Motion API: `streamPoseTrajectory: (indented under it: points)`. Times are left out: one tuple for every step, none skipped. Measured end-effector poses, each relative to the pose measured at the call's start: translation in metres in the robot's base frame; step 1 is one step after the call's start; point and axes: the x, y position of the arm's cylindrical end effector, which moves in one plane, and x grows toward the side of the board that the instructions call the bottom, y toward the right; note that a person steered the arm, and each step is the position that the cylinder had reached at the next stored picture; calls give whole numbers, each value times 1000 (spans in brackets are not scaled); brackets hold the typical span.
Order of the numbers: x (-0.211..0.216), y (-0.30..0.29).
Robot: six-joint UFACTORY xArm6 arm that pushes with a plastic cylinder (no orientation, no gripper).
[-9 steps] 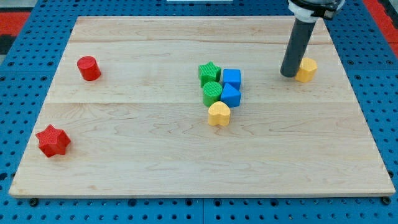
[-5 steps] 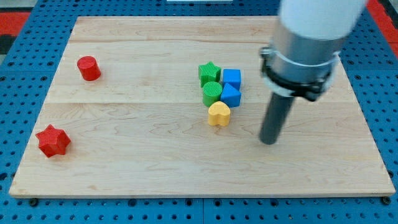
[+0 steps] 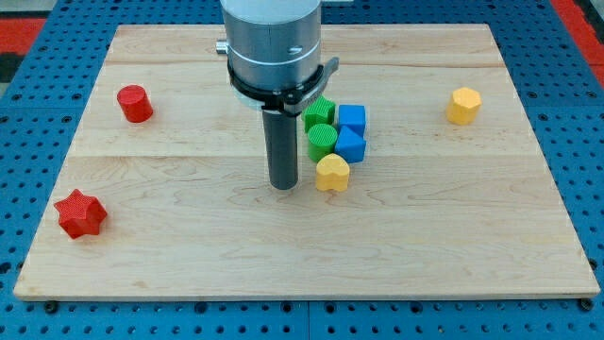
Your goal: Move the yellow heart right and up a bit
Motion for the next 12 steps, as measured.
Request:
streamPoseTrajectory:
  points:
    - [-2,1]
    - [-3,14]
    - [-5,30]
    - [-5,54]
    - [-5,90]
    - [-5,127]
    - [-5,165]
    - [-4,165]
    - [-3,165]
    - [7,162]
    - [23,161]
    - [25,163]
